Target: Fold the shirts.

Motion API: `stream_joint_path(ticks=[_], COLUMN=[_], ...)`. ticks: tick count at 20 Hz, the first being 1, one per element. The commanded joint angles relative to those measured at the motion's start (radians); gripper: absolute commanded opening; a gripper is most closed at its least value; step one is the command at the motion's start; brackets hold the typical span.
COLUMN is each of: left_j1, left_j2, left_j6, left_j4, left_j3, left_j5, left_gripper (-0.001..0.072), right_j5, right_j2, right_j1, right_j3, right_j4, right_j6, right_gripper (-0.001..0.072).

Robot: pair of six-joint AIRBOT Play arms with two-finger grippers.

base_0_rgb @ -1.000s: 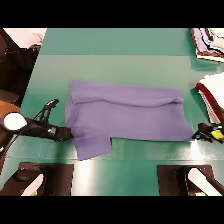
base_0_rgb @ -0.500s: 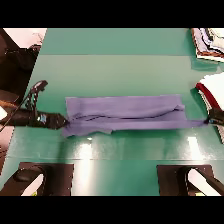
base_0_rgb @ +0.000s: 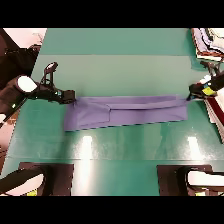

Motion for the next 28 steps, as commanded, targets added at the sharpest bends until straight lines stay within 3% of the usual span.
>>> stream_joint_path(ticks=[1,2,3,9,11,12,13,18,19,22,23,24,28], left_j1=[0.001,0.002,0.002,0.001,0.0,0.0,0.0,0.0,0.0,0.0,-0.006,-0.024,-0.169], left_j2=[-0.062,-0.062,-0.061,-0.062,-0.062,-0.062,-0.062,-0.062,-0.062,-0.064,-0.07,-0.077,-0.154], left_j6=[-0.015,-0.031,-0.032,-0.023,-0.023,-0.023,-0.023,-0.024,-0.024,-0.024,-0.024,-0.024,-0.024], left_j4=[0.003,0.004,0.004,0.002,0.001,-0.009,-0.015,-0.021,-0.022,-0.047,-0.07,-0.074,-0.113], left_j3=[0.038,0.051,0.07,0.172,0.172,0.172,0.172,0.172,0.172,0.172,0.172,0.172,0.178], left_j5=[0.098,0.1,0.086,-0.154,-0.18,-0.176,-0.169,-0.156,-0.156,-0.17,-0.171,-0.168,-0.079], left_gripper=[0.0507,0.0693,0.0642,0.0634,0.013,0.0041,0.004,0.004,0.004,0.003,0.003,0.003,0.0029], right_j5=[-0.068,-0.078,-0.068,0.079,0.077,0.077,0.076,0.024,0.015,0.02,0.031,0.05,0.135], right_j2=[-0.124,-0.149,-0.167,-0.13,-0.124,-0.129,-0.138,-0.23,-0.248,-0.273,-0.272,-0.272,-0.23], right_j1=[-0.014,-0.031,-0.049,-0.212,-0.272,-0.293,-0.304,-0.285,-0.269,-0.216,-0.202,-0.192,-0.148], right_j3=[0.107,0.128,0.146,0.008,-0.074,-0.111,-0.142,-0.199,-0.19,-0.152,-0.142,-0.13,-0.096], right_j4=[0.2,0.254,0.28,0.286,0.295,0.295,0.299,0.418,0.425,0.422,0.422,0.422,0.424], right_j6=[0.019,0.018,0.013,-0.171,-0.201,-0.225,-0.242,-0.321,-0.323,-0.327,-0.347,-0.36,-0.357], right_gripper=[0.0192,0.0503,0.0593,0.0581,0.0588,0.0639,0.0685,0.0676,0.0652,0.0275,0.0078,0.0014,0.0012])
